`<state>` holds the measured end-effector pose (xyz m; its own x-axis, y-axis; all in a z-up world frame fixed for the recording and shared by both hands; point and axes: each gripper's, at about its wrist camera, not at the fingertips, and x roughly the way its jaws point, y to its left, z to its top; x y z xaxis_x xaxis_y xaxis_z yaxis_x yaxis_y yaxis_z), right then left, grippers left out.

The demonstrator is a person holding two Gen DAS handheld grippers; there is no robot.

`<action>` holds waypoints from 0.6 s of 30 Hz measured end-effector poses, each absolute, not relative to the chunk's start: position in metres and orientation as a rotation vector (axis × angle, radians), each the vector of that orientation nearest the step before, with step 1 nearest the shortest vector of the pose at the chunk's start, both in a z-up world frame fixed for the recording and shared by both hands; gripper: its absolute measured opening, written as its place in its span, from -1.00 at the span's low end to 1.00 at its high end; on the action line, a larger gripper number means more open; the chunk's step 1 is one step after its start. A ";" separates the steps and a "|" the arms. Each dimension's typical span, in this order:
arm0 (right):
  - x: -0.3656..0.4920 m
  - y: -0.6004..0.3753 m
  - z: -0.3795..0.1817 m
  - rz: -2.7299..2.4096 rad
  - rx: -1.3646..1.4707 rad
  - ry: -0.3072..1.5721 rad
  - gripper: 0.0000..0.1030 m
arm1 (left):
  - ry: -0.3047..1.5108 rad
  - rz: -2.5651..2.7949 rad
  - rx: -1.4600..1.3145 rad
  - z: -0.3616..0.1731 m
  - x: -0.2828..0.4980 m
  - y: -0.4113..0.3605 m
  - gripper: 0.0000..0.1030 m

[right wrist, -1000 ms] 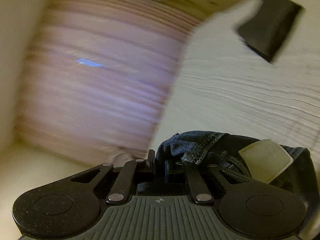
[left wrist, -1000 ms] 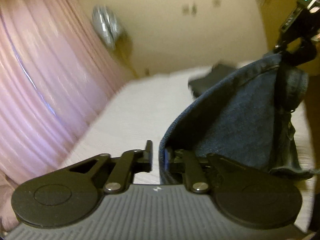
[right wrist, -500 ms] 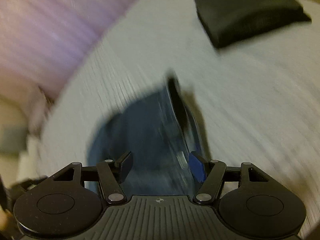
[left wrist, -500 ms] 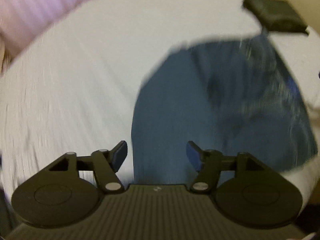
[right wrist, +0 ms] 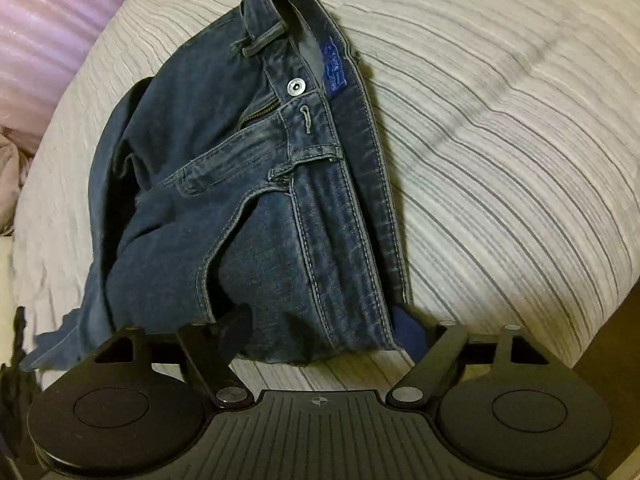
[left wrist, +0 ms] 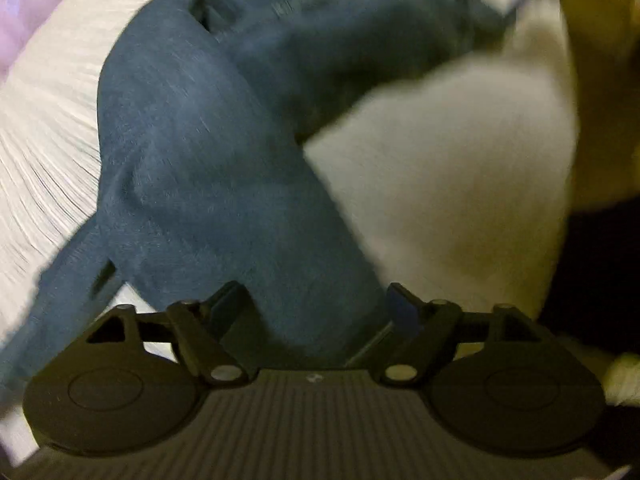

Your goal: Fold clothes

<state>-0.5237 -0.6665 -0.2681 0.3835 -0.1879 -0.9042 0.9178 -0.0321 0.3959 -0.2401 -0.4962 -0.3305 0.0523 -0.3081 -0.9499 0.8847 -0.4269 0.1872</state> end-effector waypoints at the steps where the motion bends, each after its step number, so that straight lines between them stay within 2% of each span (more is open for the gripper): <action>1: -0.520 -0.666 -0.268 -1.044 1.280 0.759 0.57 | 0.619 -1.554 1.388 -0.335 -0.239 -0.494 -0.14; 2: -0.518 -0.666 -0.269 -1.049 1.270 0.767 0.57 | 0.601 -1.545 1.416 -0.339 -0.237 -0.491 -0.58; 3: -0.516 -0.666 -0.269 -1.053 1.260 0.774 0.57 | 0.632 -1.556 1.381 -0.332 -0.229 -0.490 -0.74; 5: -0.515 -0.667 -0.271 -1.069 1.259 0.791 0.57 | 0.698 -1.566 1.275 -0.308 -0.207 -0.490 -0.93; 9: -0.515 -0.670 -0.272 -1.102 1.265 0.794 0.57 | 0.775 -1.466 0.945 -0.230 -0.122 -0.503 -0.94; 13: -0.520 -0.672 -0.264 -1.122 1.255 0.779 0.57 | 0.716 -1.197 0.703 -0.159 0.008 -0.534 -0.93; 16: -0.524 -0.671 -0.258 -1.124 1.254 0.752 0.57 | 0.620 -0.886 0.578 -0.123 0.095 -0.552 -0.85; 18: -0.526 -0.669 -0.259 -1.120 1.259 0.747 0.57 | 0.576 -0.769 0.564 -0.111 0.126 -0.555 -0.66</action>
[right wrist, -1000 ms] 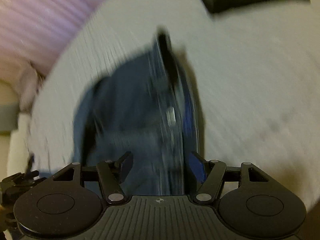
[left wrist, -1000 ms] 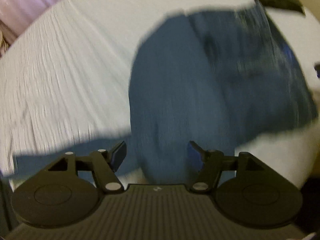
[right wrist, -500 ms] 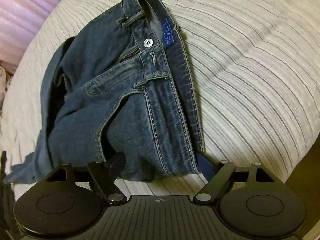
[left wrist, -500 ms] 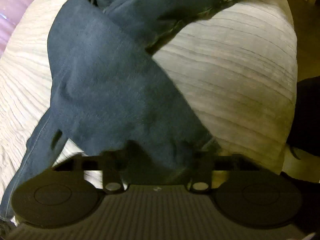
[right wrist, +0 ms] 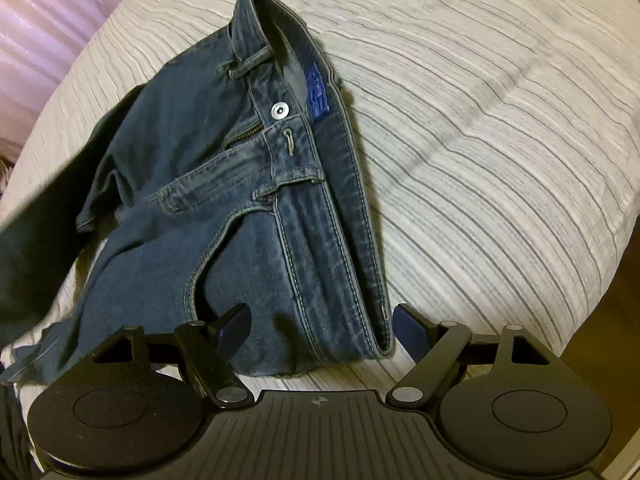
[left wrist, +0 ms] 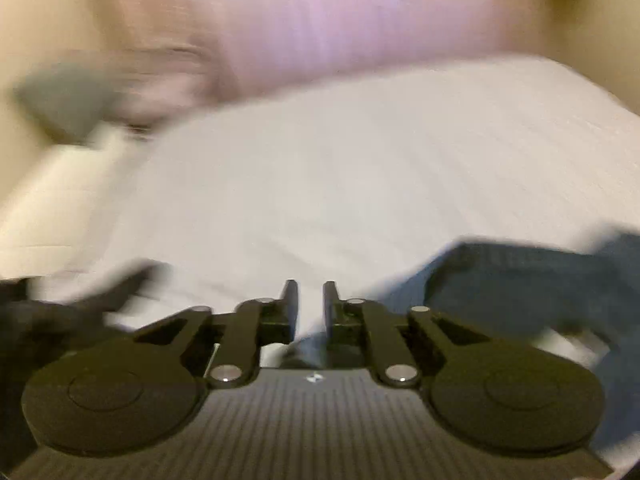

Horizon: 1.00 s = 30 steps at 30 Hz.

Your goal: Fold clothes

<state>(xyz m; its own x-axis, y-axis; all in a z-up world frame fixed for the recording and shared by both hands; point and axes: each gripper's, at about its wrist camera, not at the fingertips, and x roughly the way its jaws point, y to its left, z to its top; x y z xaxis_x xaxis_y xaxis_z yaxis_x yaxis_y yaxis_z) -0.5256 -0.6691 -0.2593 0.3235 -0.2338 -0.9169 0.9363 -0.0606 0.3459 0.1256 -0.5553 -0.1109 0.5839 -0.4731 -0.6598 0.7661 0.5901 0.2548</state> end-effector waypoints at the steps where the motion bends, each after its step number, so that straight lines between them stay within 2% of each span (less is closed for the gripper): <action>1: -0.526 -0.667 -0.261 -1.116 1.266 0.746 0.57 | 0.570 -0.761 0.574 -0.110 0.130 -0.555 -0.60; 3: -0.528 -0.662 -0.266 -1.111 1.293 0.735 0.57 | 0.562 -0.800 0.631 -0.123 0.118 -0.552 -0.41; 8: -0.530 -0.643 -0.286 -1.100 1.424 0.669 0.57 | 0.576 -1.024 0.988 -0.207 0.032 -0.537 -0.11; 12: -0.534 -0.635 -0.301 -1.118 1.530 0.517 0.57 | 0.547 -1.233 1.219 -0.270 -0.041 -0.524 -0.07; 16: -0.542 -0.635 -0.315 -1.173 1.572 0.294 0.57 | 0.544 -1.398 1.280 -0.290 -0.099 -0.517 0.05; 19: -0.545 -0.637 -0.328 -1.214 1.599 0.211 0.57 | 0.486 -1.530 1.341 -0.289 -0.136 -0.511 0.16; 20: -0.546 -0.637 -0.327 -1.230 1.610 0.204 0.52 | 0.462 -1.571 1.365 -0.289 -0.148 -0.510 0.16; 21: -0.546 -0.637 -0.327 -1.247 1.622 0.199 0.33 | 0.444 -1.610 1.381 -0.289 -0.157 -0.509 0.17; 22: -0.547 -0.638 -0.326 -1.263 1.633 0.194 -0.07 | 0.442 -1.644 1.389 -0.290 -0.164 -0.511 0.17; 23: -0.548 -0.638 -0.325 -1.280 1.644 0.189 -0.38 | 0.448 -1.678 1.395 -0.290 -0.172 -0.511 0.17; 26: -0.561 -0.644 -0.313 -1.252 1.663 0.194 -0.54 | 0.426 -1.733 1.416 -0.291 -0.189 -0.520 0.17; 30: -0.590 -0.669 -0.260 -1.227 1.543 0.208 -0.58 | 0.431 -1.772 1.372 -0.280 -0.207 -0.537 0.17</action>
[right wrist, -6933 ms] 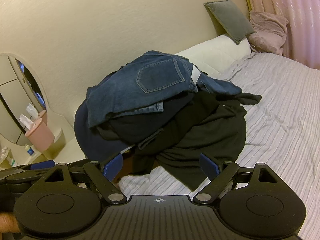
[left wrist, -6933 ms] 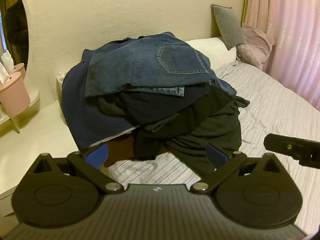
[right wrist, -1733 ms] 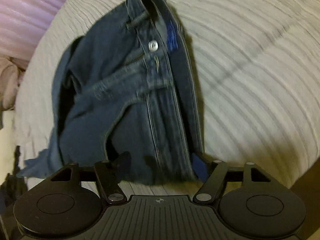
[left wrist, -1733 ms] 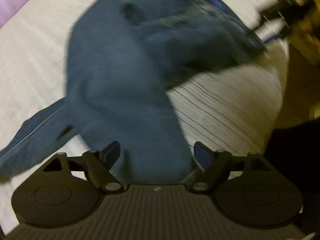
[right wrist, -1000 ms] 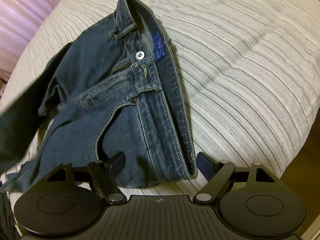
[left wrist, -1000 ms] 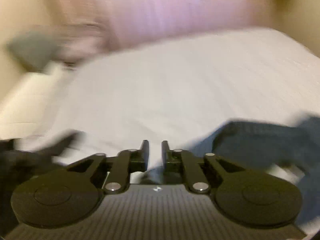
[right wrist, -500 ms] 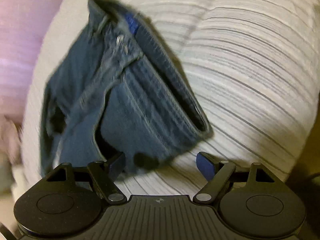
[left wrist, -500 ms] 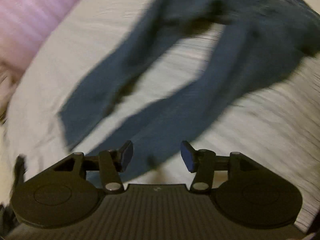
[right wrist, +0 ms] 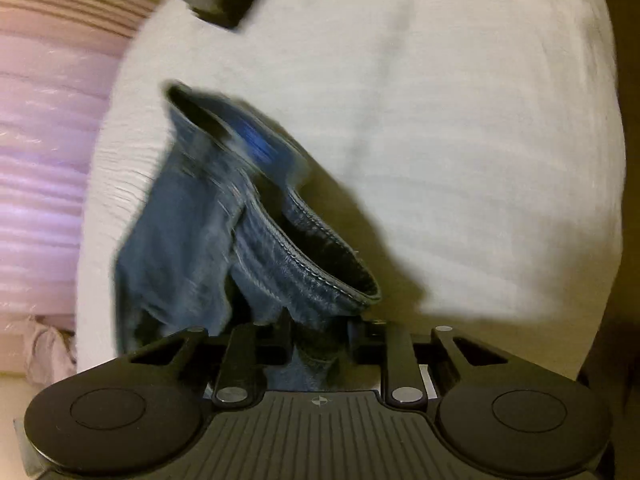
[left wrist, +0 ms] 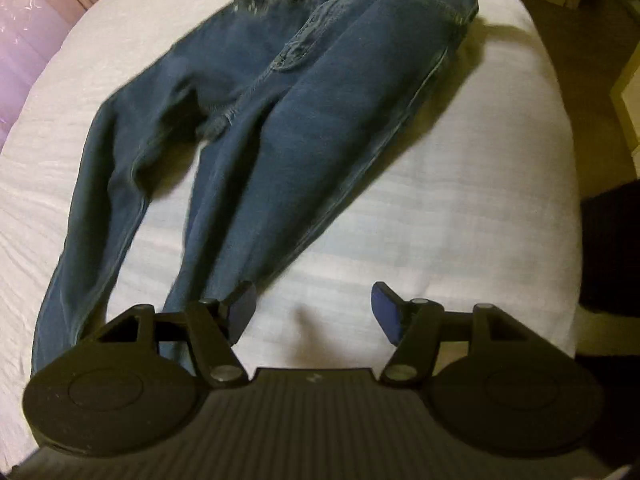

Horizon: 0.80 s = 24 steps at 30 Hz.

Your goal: Fold clothes

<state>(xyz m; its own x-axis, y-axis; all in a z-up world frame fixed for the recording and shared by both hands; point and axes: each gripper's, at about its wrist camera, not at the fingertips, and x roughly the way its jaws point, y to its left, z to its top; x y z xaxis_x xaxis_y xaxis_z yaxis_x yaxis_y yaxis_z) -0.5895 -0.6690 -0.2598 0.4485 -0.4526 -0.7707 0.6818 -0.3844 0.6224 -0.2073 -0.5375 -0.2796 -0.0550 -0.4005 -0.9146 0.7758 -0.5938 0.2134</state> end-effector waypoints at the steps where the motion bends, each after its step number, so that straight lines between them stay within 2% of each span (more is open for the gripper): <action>1: -0.600 -0.677 -0.245 -1.219 1.511 0.214 -0.59 | 0.439 -1.780 1.355 -0.274 -0.212 -0.541 0.17; 4: -0.655 -0.705 -0.211 -1.249 1.441 0.232 -0.59 | 0.462 -1.803 1.305 -0.258 -0.229 -0.548 0.16; 8: -0.728 -0.761 -0.186 -1.309 1.344 0.349 -0.59 | 0.494 -1.791 1.290 -0.252 -0.248 -0.552 0.18; 10: -0.749 -0.792 -0.194 -1.284 1.369 0.435 -0.59 | 0.535 -1.763 1.294 -0.256 -0.251 -0.551 0.19; 13: -0.736 -0.813 -0.215 -1.258 1.320 0.621 -0.54 | 0.545 -1.684 1.340 -0.265 -0.242 -0.539 0.19; 14: -0.726 -0.814 -0.218 -1.262 1.273 0.678 -0.29 | 0.547 -1.657 1.355 -0.268 -0.238 -0.534 0.21; 15: -0.719 -0.809 -0.219 -1.273 1.239 0.698 -0.18 | 0.549 -1.630 1.371 -0.271 -0.235 -0.530 0.22; 17: -0.714 -0.795 -0.217 -1.310 1.205 0.675 0.20 | 0.545 -1.562 1.395 -0.273 -0.218 -0.518 0.22; 19: -0.706 -0.779 -0.210 -1.371 1.178 0.658 0.29 | 0.543 -1.487 1.407 -0.274 -0.190 -0.506 0.23; 24: -0.659 -0.742 -0.196 -1.405 1.181 0.746 0.29 | 0.477 -1.346 1.454 -0.288 -0.111 -0.492 0.24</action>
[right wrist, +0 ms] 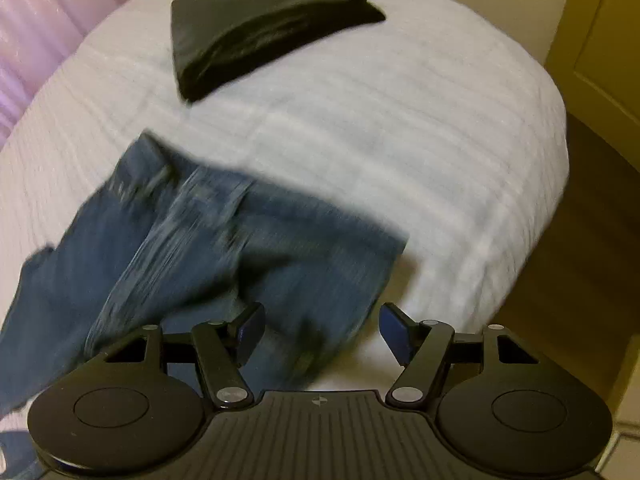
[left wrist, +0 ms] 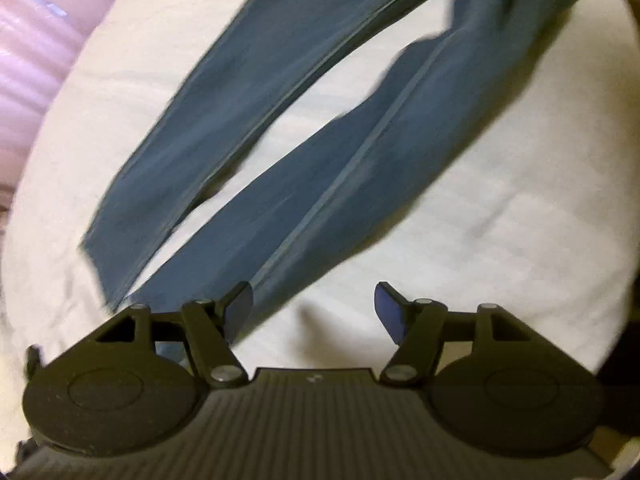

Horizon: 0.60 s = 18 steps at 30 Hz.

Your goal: Fold clothes

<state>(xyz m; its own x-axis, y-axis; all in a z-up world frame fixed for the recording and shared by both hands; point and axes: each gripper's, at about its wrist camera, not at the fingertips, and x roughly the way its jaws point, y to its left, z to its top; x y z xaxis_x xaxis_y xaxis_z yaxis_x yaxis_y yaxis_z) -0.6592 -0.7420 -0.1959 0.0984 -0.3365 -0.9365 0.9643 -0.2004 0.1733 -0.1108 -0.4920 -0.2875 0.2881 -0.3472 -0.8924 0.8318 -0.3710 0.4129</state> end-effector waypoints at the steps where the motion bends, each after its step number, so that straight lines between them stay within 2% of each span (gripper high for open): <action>1: -0.647 -0.733 -0.195 -1.388 1.187 0.768 0.29 | 0.452 -1.331 1.476 -0.292 -0.097 -0.491 0.24; 4: -0.608 -0.711 -0.199 -1.310 1.201 0.833 0.29 | 0.382 -1.336 1.544 -0.307 -0.058 -0.491 0.22; 5: -0.594 -0.705 -0.203 -1.284 1.208 0.850 0.29 | 0.378 -1.356 1.549 -0.310 -0.045 -0.493 0.15; 9: -0.542 -0.686 -0.211 -1.191 1.198 0.894 0.29 | 0.424 -1.454 1.541 -0.307 -0.007 -0.496 -0.82; 13: -0.494 -0.669 -0.215 -1.113 1.161 0.928 0.29 | 0.474 -1.553 1.526 -0.270 0.001 -0.474 -0.93; 18: -0.462 -0.664 -0.214 -1.108 1.125 0.903 0.29 | 0.825 -1.657 1.340 -0.176 0.009 -0.448 -0.94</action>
<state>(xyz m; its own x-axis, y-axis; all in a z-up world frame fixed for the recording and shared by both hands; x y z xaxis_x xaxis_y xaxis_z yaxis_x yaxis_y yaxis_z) -0.4624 -0.6640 -0.2141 0.2308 -0.2077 -0.9506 0.9729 0.0610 0.2229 0.0090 -0.4477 -0.1762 -0.0863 -0.1968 -0.9766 0.8981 -0.4398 0.0093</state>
